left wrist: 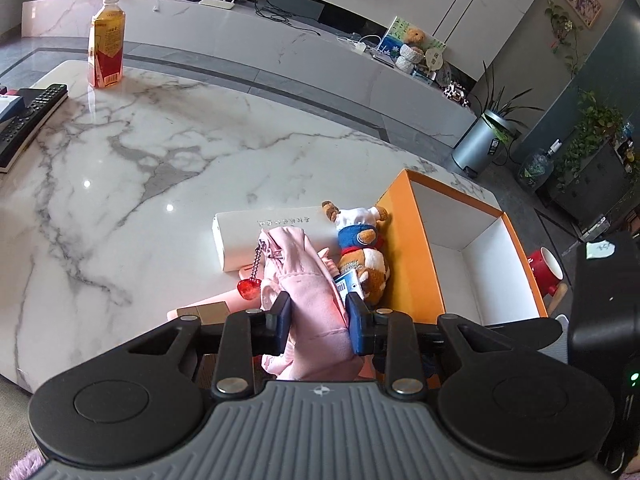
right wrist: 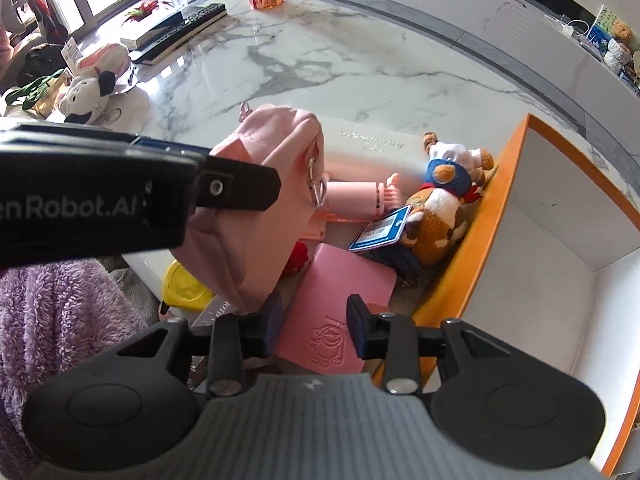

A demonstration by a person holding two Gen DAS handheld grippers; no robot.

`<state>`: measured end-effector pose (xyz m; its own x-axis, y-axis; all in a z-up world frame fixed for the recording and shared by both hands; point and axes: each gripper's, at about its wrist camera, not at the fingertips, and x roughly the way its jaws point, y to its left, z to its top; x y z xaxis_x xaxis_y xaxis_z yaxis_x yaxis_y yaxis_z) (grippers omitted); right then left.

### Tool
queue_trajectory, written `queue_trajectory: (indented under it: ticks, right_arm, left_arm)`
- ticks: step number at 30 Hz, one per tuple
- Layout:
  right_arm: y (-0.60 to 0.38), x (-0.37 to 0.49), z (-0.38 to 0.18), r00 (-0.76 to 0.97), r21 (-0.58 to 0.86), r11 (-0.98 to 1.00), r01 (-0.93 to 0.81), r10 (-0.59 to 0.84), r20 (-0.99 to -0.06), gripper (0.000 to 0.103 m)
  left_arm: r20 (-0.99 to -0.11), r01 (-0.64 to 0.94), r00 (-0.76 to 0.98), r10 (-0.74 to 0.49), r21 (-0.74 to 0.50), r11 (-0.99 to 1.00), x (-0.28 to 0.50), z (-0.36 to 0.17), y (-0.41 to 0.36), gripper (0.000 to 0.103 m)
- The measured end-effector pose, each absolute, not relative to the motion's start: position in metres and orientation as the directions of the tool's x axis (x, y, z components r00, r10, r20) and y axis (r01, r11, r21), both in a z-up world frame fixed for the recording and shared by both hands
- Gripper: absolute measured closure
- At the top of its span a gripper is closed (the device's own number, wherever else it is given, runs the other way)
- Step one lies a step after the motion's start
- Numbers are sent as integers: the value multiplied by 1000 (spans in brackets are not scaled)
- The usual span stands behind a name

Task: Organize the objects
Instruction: 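Close the left gripper on the pink bag and lift it, then reach the right gripper to the pink card wallet while the left gripper holds the bag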

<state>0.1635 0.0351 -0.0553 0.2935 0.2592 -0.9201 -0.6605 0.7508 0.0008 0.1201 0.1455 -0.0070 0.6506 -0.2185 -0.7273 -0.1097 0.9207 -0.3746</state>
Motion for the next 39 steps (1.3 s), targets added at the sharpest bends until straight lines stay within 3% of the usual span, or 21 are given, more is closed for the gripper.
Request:
queue_trajectory:
  ticks: [8,14,19,25,28,30,32,34,37,39]
  right_arm:
    - [53,171,-82,221,-5,759,-651,183,-958,60]
    - [63,181,-103,210,-61,770,-635,96,-973,41]
    - [71,186,-119,204,-99,773,-627,40,-978,36]
    - [79,186,-126,177,-82,771,-632,41,-983,15]
    - [80,184,-124,196,-116,760,-640,15,-981,20]
    - [77,186,-121,204,-130,762,-634,3,-979,34]
    - [72,190,-117,199,-122,772,-623,5,-980,41]
    - [72,190,-116,203,-130,773,-621,-2,-979,42]
    - [75,182,-121,232,-167,763,-624,-24,-972,29]
    - [74,181,-121,248,-182,765,-618,-30,-968,31]
  left_arm:
    - [-739,-73,640,-212,-334,940,112,-13,158,70]
    - [-727,-67,646,-232,-356,932,106,-18,169,70]
    - [-716,-67,648,-258,-391,918,105,-23,178,70]
    - [-704,-84,660,-262,-416,906,104,-25,189,70]
    - [-698,-86,661,-274,-434,897,103,-27,192,71]
    - [-696,-84,663,-275,-434,897,102,-28,191,71]
    - [-697,-83,661,-278,-436,896,101,-29,190,71]
    - [-697,-81,660,-281,-439,895,100,-30,189,71]
    - [-698,-83,662,-273,-430,899,99,-29,187,71]
    - [-699,-86,662,-269,-428,900,97,-30,187,71]
